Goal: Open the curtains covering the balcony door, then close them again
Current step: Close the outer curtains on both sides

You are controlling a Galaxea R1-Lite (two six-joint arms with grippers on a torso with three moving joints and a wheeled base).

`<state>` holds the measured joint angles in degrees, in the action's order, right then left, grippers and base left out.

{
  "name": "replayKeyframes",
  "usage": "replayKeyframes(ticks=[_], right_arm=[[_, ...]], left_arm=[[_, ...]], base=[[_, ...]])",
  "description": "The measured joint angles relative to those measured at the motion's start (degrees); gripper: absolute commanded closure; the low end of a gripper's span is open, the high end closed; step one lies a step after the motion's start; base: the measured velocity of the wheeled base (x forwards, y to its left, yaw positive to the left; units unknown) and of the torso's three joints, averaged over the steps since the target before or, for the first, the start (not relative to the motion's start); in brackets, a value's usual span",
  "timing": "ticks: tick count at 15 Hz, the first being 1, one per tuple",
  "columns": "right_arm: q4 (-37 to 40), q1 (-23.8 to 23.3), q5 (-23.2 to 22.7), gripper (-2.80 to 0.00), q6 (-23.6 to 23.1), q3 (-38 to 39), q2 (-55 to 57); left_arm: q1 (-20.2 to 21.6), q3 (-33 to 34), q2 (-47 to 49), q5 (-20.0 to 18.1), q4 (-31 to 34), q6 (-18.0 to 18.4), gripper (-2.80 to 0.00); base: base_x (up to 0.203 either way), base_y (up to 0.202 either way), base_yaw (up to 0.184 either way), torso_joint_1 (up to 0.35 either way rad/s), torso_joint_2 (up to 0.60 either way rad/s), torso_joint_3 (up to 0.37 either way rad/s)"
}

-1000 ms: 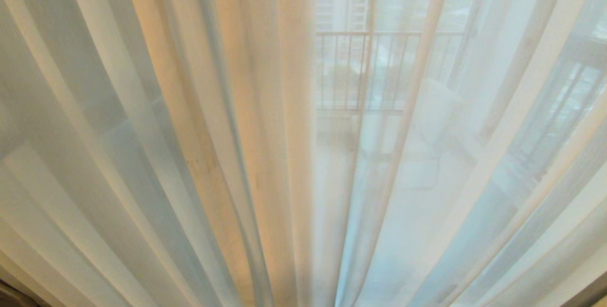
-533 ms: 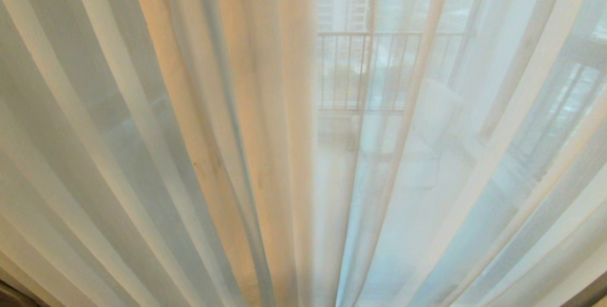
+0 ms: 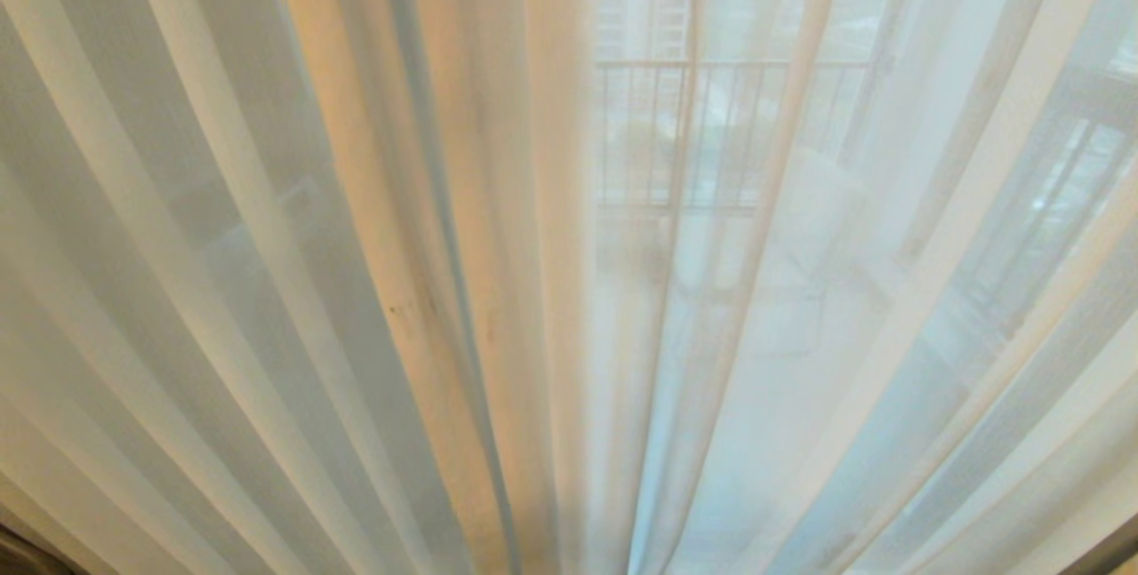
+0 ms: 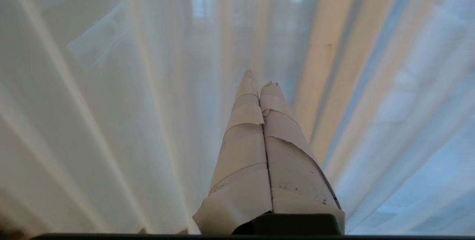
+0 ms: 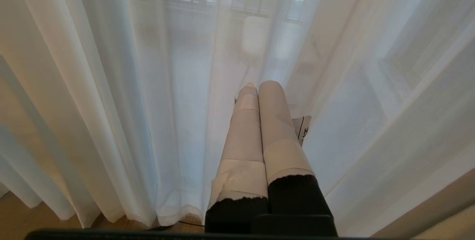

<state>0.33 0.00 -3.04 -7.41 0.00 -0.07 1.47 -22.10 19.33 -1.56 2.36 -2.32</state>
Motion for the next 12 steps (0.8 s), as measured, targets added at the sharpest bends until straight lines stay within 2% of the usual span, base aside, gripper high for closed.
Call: replayKeyframes(ticks=[2, 4, 7, 10, 12], right_arm=[[0.0, 0.0, 0.0, 0.0, 0.0, 0.0, 0.0], [0.0, 0.0, 0.0, 0.0, 0.0, 0.0, 0.0], [0.0, 0.0, 0.0, 0.0, 0.0, 0.0, 0.0], [0.0, 0.0, 0.0, 0.0, 0.0, 0.0, 0.0], [0.0, 0.0, 0.0, 0.0, 0.0, 0.0, 0.0]], left_arm=[[-1.3, 2.5, -5.4, -1.5, 0.8, 0.0, 0.0], [-1.7, 4.3, -11.1, -3.1, 4.4, 0.0, 0.0], [-1.7, 8.3, -17.0, -3.3, 8.2, 0.1, 0.0], [-1.7, 13.0, -18.8, -3.2, 6.7, 0.5, 0.0], [-1.7, 16.9, -19.1, -3.1, 2.6, 0.3, 0.0]], base=[[0.0, 0.0, 0.0, 0.0, 0.0, 0.0], [0.0, 0.0, 0.0, 0.0, 0.0, 0.0], [0.0, 0.0, 0.0, 0.0, 0.0, 0.0], [0.0, 0.0, 0.0, 0.0, 0.0, 0.0], [0.0, 0.0, 0.0, 0.0, 0.0, 0.0]])
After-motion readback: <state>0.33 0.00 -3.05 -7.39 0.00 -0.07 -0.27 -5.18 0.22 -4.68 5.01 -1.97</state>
